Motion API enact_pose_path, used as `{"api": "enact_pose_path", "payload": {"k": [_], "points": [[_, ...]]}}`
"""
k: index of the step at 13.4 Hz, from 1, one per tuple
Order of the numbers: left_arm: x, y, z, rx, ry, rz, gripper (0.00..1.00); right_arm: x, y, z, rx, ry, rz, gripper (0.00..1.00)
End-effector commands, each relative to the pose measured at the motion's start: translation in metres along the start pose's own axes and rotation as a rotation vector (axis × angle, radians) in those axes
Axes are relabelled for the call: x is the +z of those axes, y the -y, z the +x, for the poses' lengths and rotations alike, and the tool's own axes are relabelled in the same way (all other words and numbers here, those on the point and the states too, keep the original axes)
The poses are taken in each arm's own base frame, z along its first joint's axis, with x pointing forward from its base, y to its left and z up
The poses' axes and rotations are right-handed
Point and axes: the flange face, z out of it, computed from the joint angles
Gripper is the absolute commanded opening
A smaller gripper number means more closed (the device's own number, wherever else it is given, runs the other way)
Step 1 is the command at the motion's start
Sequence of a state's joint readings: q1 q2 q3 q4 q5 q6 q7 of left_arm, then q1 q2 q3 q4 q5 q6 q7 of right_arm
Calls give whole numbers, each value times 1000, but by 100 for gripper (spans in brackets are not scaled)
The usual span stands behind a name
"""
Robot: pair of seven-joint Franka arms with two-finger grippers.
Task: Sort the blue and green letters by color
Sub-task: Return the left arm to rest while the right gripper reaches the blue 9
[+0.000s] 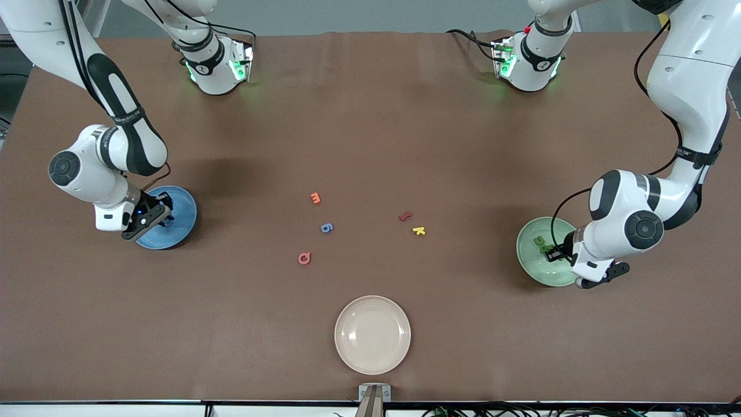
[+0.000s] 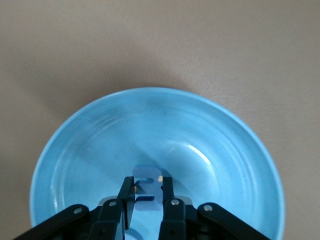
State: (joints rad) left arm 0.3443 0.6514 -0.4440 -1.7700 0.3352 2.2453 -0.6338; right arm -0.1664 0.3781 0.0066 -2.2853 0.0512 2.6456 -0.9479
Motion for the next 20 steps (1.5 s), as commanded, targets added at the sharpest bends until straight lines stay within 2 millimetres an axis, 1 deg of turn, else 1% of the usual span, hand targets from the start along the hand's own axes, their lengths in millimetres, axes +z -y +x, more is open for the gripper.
{"api": "enact_pose_path", "payload": {"k": [1, 2, 3, 4, 6, 7, 8, 9, 10, 11, 12, 13, 14, 15, 16, 18, 20], "points": [[-21, -11, 3, -2, -35, 1, 100, 9, -1, -6, -11, -12, -17, 34], [-32, -15, 0, 10, -37, 18, 100, 8, -1, -5, -9, -12, -16, 53], [-50, -17, -3, 24, -53, 35, 100, 4, -2, -4, -2, -14, -18, 78], [-71, -15, -3, 25, -79, 40, 100, -2, -3, -3, 1, -18, -23, 85], [-125, -11, -3, 81, -138, 57, 100, -33, -2, 2, -3, -19, -21, 87], [-151, -5, 0, 137, -144, 79, 100, -54, 0, 6, 15, -16, -14, 87], [-170, 4, 5, 210, -131, 100, 100, -71, 4, 13, 57, -5, 4, 87], [-197, 11, 8, 276, -119, 114, 100, -85, 10, 23, 106, 11, 23, 87], [-219, 18, 10, 280, -116, 124, 100, -94, 18, 35, 176, 33, 44, 87], [-242, 26, 9, 266, -115, 135, 100, -99, 27, 48, 261, 50, 55, 87], [-261, 28, 6, 253, -114, 142, 100, -101, 40, 64, 370, 72, 63, 87], [-282, 31, 0, 240, -116, 150, 100, -102, 57, 82, 464, 95, 75, 87], [-297, 33, -8, 229, -105, 145, 100, -104, 78, 104, 547, 100, 67, 87], [-318, 34, -21, 217, -102, 125, 100, -108, 98, 126, 628, 97, 52, 87], [-336, 37, -33, 210, -97, 90, 100, -106, 119, 147, 702, 100, 45, 87], [-363, 51, -50, 178, -71, 32, 100, -96, 162, 186, 799, 101, 29, 87], [-382, 53, -70, 176, -62, 34, 100, -86, 201, 227, 851, 96, 20, 87]]}}
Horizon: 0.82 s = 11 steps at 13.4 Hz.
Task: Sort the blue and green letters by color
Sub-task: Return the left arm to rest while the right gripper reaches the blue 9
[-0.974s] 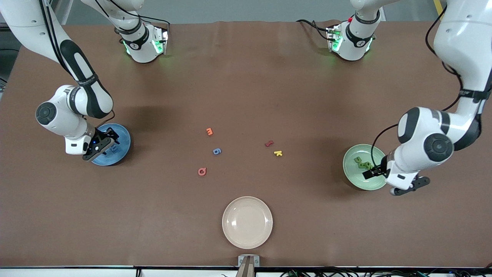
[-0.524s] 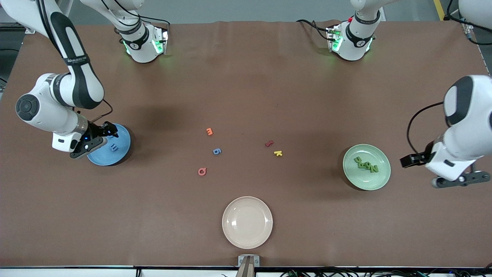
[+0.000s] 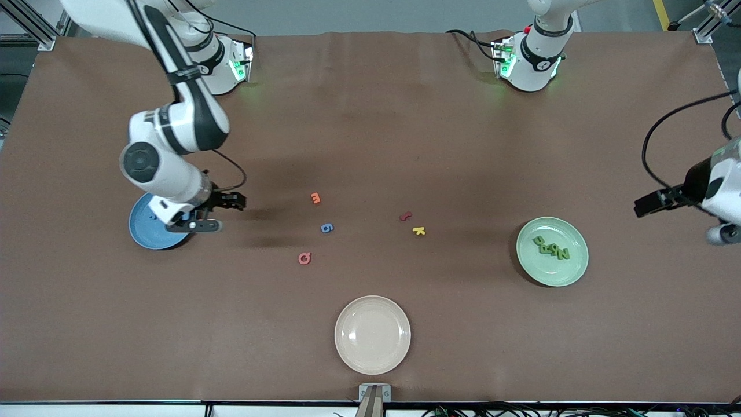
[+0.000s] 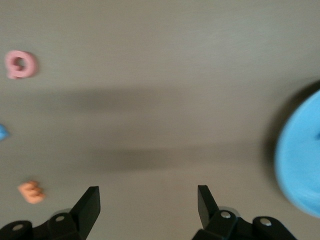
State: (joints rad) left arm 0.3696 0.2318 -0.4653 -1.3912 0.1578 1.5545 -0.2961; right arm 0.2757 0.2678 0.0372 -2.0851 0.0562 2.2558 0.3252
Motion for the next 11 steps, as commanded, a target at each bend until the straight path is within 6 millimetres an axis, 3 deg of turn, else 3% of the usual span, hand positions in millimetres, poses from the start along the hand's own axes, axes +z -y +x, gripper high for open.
{"api": "enact_pose_path", "payload": {"k": [1, 6, 9, 11], "points": [[-29, -1, -27, 18, -4, 3, 100, 16, 64, 15, 50, -5, -3, 87], [-49, -12, -59, 14, 35, -9, 100, 51, 189, 24, -133, -56, -2, 87], [-54, -7, -73, 9, 39, -37, 100, 73, 217, 29, -182, -96, 13, 86], [-50, -6, -70, 18, 29, -43, 100, 85, 218, 29, -244, -101, -23, 86]]}}
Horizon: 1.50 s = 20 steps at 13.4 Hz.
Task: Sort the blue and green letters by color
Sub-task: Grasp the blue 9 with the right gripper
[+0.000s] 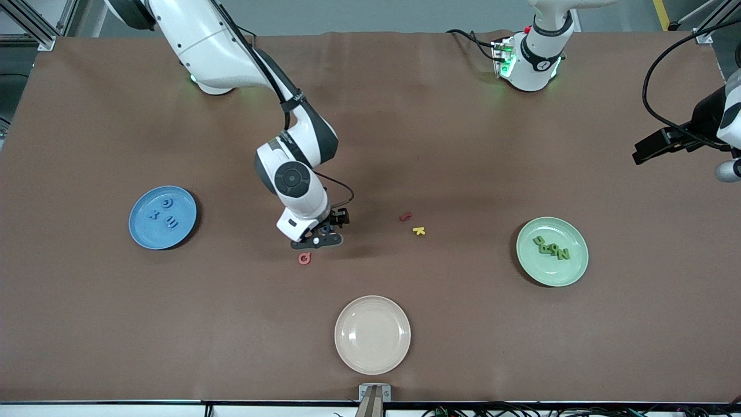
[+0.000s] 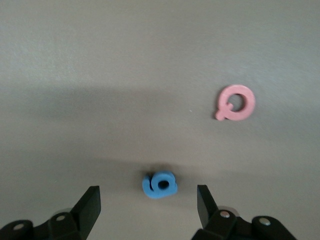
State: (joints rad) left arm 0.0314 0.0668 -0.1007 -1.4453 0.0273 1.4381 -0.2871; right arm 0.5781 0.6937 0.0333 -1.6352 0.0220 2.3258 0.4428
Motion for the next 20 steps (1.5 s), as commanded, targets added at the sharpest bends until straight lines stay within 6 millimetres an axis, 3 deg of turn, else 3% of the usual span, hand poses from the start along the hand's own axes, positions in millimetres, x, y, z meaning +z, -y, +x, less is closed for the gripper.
{"api": "enact_pose_path", "payload": {"k": [1, 9, 14, 19, 20], "points": [[-1, 2, -9, 33, -13, -18, 100, 9, -1, 9, -72, -16, -39, 86], [1, -1, -6, 46, -18, -23, 100, 33, -1, 1, -86, 4, -48, 85], [3, 5, 3, 66, -35, -23, 100, 39, -2, -4, -83, 22, -53, 69], [2, 24, 7, 54, -36, -11, 100, 45, -6, -10, -78, 45, -60, 68], [3, 22, 6, 62, -33, -11, 100, 45, -7, -11, -77, 47, -61, 64]]}}
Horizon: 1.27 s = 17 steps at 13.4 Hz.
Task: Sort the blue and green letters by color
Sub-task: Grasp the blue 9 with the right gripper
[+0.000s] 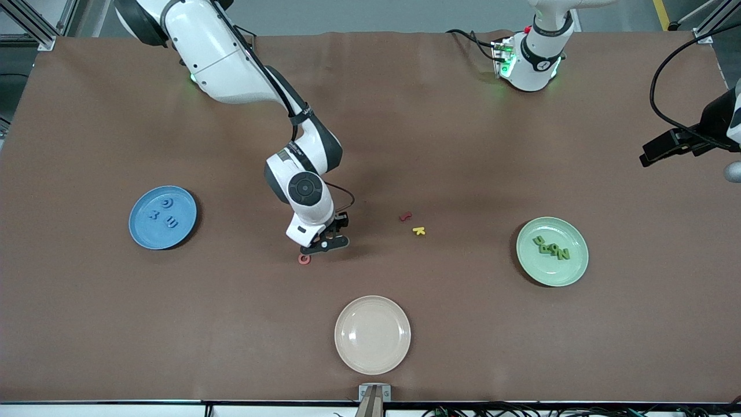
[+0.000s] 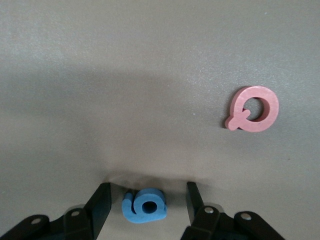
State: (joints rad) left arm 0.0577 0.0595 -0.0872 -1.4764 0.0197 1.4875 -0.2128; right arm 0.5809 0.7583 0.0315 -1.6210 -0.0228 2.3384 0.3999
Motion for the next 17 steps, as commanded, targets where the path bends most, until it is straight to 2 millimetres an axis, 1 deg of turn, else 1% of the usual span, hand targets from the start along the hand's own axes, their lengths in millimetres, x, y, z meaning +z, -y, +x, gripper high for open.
{"api": "enact_pose_path", "payload": {"k": [1, 3, 5, 7, 8, 9, 10, 13, 14, 15, 16, 17], "points": [[-3, 3, -4, 26, -8, 4, 100, 8, -3, -9, -3, 26, -15, 61], [-10, 0, -12, 34, -14, 4, 100, 10, -6, -12, -2, 40, -21, 61], [-12, -2, -14, 39, -18, -1, 100, 11, -6, -14, -2, 51, -26, 61], [-13, -7, -15, 47, -18, -7, 100, 9, -6, -13, -2, 49, -25, 55], [-11, -9, -15, 52, -15, -7, 100, 9, -6, -13, -2, 50, -25, 51], [-6, -11, -16, 55, -3, -4, 100, 9, -6, -13, -2, 50, -25, 47], [-5, -16, -17, 63, -2, -3, 100, 9, -6, -14, -2, 51, -26, 42], [-6, -16, -14, 62, -17, -5, 100, 6, -5, -13, -2, 46, -23, 25], [-5, -18, -13, 66, -23, -7, 100, 2, -5, -11, -1, 39, -19, 19], [-6, -20, -14, 69, -25, -7, 100, -7, -3, -11, -2, 35, -17, 17], [-7, -21, -15, 70, -26, -7, 100, -25, -4, -10, -3, 42, -21, 17], [-7, -21, -16, 72, -28, -7, 100, -45, -9, -9, 3, 50, -26, 16]]}}
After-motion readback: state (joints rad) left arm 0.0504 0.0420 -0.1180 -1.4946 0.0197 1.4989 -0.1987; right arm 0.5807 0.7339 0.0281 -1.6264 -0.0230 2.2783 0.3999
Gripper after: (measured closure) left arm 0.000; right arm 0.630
